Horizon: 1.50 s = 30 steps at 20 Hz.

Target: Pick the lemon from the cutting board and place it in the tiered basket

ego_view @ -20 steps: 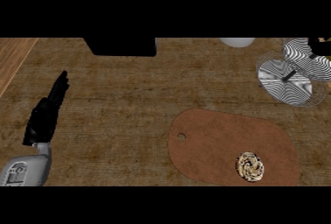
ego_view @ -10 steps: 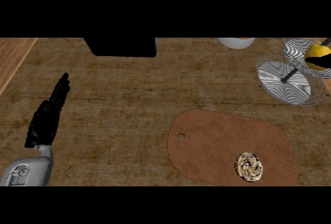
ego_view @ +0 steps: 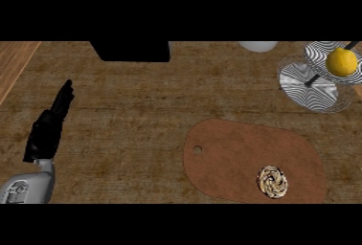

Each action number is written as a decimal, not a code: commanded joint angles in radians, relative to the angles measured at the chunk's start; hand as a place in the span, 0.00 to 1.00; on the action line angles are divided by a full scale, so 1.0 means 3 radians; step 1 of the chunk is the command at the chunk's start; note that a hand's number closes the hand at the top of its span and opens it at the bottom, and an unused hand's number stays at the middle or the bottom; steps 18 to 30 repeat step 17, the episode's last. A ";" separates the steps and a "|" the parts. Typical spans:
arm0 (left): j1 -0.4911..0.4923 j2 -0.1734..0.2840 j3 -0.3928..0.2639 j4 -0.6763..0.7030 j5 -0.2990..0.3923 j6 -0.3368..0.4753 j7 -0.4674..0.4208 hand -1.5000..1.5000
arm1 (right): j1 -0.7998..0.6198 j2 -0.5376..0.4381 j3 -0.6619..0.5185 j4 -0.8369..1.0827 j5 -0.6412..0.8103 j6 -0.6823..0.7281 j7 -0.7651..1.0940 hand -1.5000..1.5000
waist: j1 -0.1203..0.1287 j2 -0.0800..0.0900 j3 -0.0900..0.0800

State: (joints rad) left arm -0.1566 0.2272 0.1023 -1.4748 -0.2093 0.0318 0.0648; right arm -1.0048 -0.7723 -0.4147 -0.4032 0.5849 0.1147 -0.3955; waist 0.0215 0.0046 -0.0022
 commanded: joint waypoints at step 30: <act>-0.0039 -0.0069 -0.0028 0.0052 -0.0087 0.0060 0.0030 0.50 | 0.0835 -0.1338 -0.0686 0.0837 -0.0563 0.1258 -0.0651 0.00 | -0.0012 0.0046 0.0031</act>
